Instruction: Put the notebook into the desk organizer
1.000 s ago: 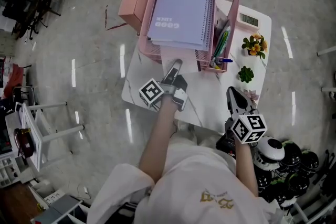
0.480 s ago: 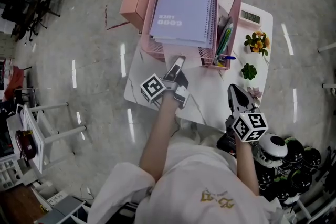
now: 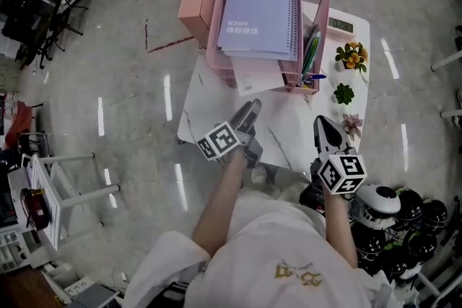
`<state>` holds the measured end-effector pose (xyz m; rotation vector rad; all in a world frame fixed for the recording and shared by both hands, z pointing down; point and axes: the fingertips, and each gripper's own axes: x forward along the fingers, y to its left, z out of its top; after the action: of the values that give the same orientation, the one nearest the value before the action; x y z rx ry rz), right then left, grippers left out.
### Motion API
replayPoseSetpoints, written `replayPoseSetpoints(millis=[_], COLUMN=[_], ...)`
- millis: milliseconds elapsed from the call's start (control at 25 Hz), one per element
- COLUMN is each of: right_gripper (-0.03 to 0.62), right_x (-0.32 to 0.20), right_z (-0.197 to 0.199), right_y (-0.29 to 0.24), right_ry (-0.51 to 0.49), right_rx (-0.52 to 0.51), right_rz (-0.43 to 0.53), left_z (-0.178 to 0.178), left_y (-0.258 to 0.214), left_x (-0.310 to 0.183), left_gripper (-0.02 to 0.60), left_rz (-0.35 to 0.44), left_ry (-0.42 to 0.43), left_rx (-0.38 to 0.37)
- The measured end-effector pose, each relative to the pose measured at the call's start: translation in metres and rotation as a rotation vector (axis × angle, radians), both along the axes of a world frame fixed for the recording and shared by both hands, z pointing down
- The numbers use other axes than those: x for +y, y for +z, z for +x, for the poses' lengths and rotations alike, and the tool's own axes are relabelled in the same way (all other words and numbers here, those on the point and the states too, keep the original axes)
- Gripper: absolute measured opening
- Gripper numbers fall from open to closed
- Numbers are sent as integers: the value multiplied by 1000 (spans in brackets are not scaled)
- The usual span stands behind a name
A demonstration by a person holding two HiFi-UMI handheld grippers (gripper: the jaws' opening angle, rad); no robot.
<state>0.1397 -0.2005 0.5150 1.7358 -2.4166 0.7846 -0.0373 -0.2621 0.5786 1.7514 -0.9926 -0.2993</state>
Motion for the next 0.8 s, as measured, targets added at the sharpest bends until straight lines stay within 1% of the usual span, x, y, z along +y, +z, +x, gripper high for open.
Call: replayPoseSetpoints(millis=[40, 80, 120, 160, 240, 280, 400, 560, 800], right_gripper=[12, 12, 12, 11, 12, 12, 12, 12, 12], right_x=[3, 6, 8, 11, 15, 18, 25, 31, 35], right_z=[-2, -3, -5, -7, -12, -16, -27, -37, -46], right_y=[0, -1, -2, -4, -10, -14, -25, -33, -39], right_ry=[8, 17, 26, 35, 45, 47, 49, 49, 52], right_rx=[9, 15, 19, 22, 28, 31, 38, 42, 51], right_rz=[4, 7, 11, 17, 36, 47, 76, 97, 107], left_z=[2, 3, 3, 2, -3, -7, -15, -21, -23], left_y=[-3, -7, -12, -19, -36, -43, -62, -76, -81], left_x=[7, 13, 17, 19, 21, 21, 27, 31, 34], left_gripper=[204, 172, 120, 87, 33, 18, 18, 18, 18], left_rz=[33, 70, 105, 137, 203, 236, 302, 325, 333], left_ry=[52, 93, 116, 122, 108, 102, 107, 108, 123], left_rx=[-86, -167, -221, -245, -264, -280, -311, -291, -265])
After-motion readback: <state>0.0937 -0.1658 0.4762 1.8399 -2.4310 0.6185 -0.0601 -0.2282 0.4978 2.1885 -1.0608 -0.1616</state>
